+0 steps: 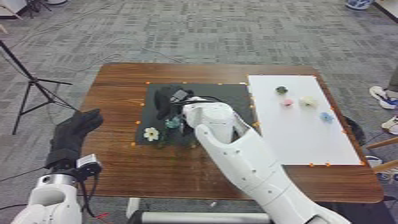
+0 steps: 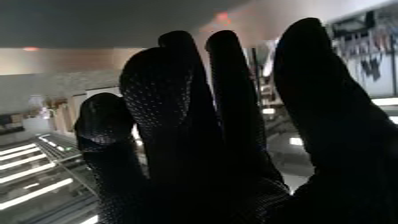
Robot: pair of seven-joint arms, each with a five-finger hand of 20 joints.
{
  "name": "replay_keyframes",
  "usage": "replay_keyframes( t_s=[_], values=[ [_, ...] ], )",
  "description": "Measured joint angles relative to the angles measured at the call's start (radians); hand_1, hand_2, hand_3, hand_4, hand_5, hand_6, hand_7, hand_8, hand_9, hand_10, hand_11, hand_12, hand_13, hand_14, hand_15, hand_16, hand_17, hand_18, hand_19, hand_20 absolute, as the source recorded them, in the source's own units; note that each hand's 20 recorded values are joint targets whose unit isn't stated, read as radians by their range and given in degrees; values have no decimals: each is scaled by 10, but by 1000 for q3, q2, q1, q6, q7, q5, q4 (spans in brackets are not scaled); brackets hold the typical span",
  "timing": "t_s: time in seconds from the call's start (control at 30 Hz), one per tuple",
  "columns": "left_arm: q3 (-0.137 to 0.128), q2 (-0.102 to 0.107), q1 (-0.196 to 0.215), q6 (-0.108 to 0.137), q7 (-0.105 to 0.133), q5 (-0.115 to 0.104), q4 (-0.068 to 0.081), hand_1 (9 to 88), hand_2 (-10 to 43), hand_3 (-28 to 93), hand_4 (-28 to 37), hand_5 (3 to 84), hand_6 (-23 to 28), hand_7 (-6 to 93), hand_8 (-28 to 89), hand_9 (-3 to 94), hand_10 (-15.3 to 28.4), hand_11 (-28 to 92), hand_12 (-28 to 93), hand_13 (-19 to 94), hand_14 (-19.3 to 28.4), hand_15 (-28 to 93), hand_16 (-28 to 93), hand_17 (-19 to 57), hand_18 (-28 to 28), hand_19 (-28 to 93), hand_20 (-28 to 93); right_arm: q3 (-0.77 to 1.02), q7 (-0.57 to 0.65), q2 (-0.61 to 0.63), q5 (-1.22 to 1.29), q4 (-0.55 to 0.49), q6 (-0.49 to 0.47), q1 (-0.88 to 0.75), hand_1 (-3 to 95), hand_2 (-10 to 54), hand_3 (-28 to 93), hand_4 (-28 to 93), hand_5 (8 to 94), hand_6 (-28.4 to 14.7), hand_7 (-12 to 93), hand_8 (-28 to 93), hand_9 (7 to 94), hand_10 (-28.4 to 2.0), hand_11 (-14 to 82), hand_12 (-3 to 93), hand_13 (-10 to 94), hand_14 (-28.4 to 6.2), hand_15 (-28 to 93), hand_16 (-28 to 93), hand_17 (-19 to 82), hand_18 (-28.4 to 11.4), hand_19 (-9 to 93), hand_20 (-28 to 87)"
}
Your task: Arrange flowers
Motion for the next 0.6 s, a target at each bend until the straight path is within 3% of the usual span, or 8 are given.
replay_keyframes(
  t_s=[0.07, 0.13, 0.2, 0.43, 0.6],
  values=[
    [3, 0, -1, 0, -1, 0, 0, 214, 149, 681, -283, 503, 37, 171, -71, 491, 138, 223, 130, 376, 171, 212, -12, 45, 88, 67, 131, -7, 16, 13, 47, -18, 6, 10, 389, -84, 680, -170, 615, -10, 201, -106, 673, -140, 115, 135, 745, -90, 649, 322, 392, -241, 857, 553],
    [6, 0, -3, 1, -2, 0, 0, 214, 148, 681, -283, 503, 37, 171, -71, 491, 139, 223, 130, 377, 172, 213, -12, 45, 88, 67, 131, -12, 26, 28, 79, -40, 15, 19, 343, -13, 659, -165, 643, -13, 194, -105, 716, -135, 132, 146, 749, -102, 654, 320, 390, -249, 863, 556],
    [8, 0, -5, 1, -4, 1, 0, 214, 148, 680, -283, 502, 36, 172, -70, 491, 138, 223, 130, 377, 172, 214, -12, 45, 88, 67, 131, -17, 35, 46, 104, -67, 26, 26, 330, 8, 646, -159, 662, -13, 189, -102, 740, -136, 136, 151, 753, -106, 655, 318, 390, -253, 867, 557],
    [1, 0, -1, 2, -13, 1, -4, 214, 149, 680, -283, 503, 37, 170, -71, 491, 139, 222, 129, 377, 172, 214, -12, 44, 88, 67, 131, -72, 89, 150, 236, -189, 54, 26, 324, 23, 630, -149, 694, -9, 183, -96, 777, -135, 137, 151, 768, -111, 651, 321, 398, -260, 878, 553],
    [-2, 0, 1, 1, -18, 3, -5, 215, 148, 680, -283, 503, 38, 171, -70, 491, 138, 223, 130, 377, 172, 213, -12, 44, 88, 67, 130, -75, 89, 178, 231, -201, 47, -2, 316, 29, 628, -147, 683, -10, 178, -95, 804, -132, 137, 149, 775, -109, 649, 324, 403, -260, 884, 550]
  ],
)
